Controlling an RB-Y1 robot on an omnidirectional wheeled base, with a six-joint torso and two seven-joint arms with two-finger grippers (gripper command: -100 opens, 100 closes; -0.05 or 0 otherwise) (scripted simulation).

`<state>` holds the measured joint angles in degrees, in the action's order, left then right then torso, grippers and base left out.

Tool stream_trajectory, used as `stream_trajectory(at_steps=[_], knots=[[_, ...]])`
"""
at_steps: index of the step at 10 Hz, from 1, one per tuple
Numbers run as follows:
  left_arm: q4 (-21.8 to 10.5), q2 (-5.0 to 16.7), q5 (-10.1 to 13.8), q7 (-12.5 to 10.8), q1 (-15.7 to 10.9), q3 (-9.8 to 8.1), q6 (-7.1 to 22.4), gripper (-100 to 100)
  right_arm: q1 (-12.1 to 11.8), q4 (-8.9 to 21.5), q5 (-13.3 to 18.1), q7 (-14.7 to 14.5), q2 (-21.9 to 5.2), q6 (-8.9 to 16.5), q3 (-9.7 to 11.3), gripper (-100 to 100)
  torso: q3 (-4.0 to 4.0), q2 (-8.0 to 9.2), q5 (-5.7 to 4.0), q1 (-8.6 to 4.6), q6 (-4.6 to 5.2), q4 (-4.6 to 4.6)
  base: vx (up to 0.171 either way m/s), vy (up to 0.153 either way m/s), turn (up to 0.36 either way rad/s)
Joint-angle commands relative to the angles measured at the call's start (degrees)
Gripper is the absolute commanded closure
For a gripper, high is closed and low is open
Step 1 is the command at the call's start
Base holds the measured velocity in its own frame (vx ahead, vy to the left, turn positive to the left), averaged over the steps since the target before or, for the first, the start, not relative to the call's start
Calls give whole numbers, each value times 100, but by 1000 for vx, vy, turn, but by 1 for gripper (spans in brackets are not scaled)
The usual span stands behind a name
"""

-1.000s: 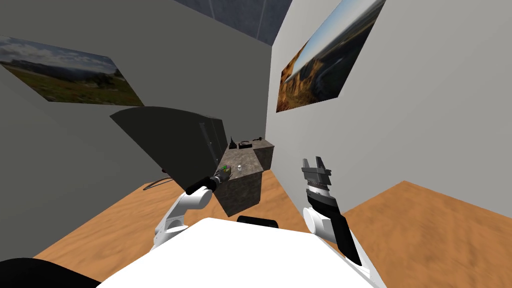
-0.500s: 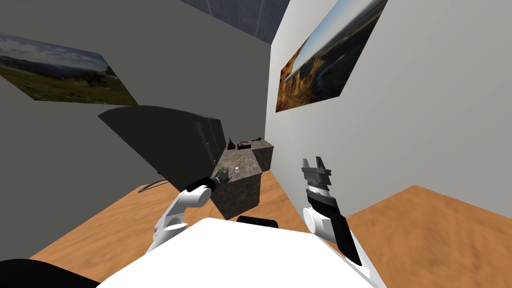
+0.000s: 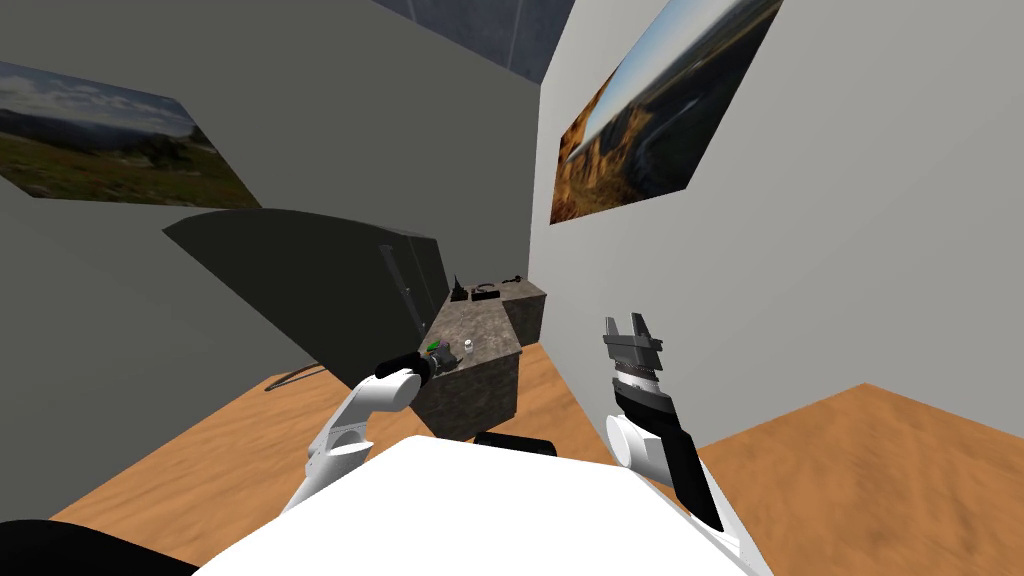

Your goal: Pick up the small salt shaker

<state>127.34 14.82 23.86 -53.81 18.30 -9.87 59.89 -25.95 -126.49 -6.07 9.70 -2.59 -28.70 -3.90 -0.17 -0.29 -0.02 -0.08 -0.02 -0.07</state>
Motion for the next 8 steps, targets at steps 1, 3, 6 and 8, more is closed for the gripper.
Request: stream_trajectory(at_steps=[1, 3, 6, 8], knots=[[-37, 88, 85, -126, -78, -45, 286, -100, 0, 0, 0, 0, 0, 0, 0, 0, 0, 0, 0, 0, 0, 0, 89, -55, -21], [-47, 135, 134, -192, -111, -66, 503, -100, 0, 0, 0, 0, 0, 0, 0, 0, 1, 3, -2, -5, 0, 0, 57, -39, -8], [-60, 232, 247, -339, -185, -108, 880, -100, 0, 0, 0, 0, 0, 0, 0, 0, 0, 0, -1, -3, 0, 0, 75, -36, -10], [-61, 233, 248, -344, -192, -104, 892, -100, 1, 0, 0, 0, 0, 0, 0, 0, 10, 18, -1, -3, -1, 3, 12, -26, 30]])
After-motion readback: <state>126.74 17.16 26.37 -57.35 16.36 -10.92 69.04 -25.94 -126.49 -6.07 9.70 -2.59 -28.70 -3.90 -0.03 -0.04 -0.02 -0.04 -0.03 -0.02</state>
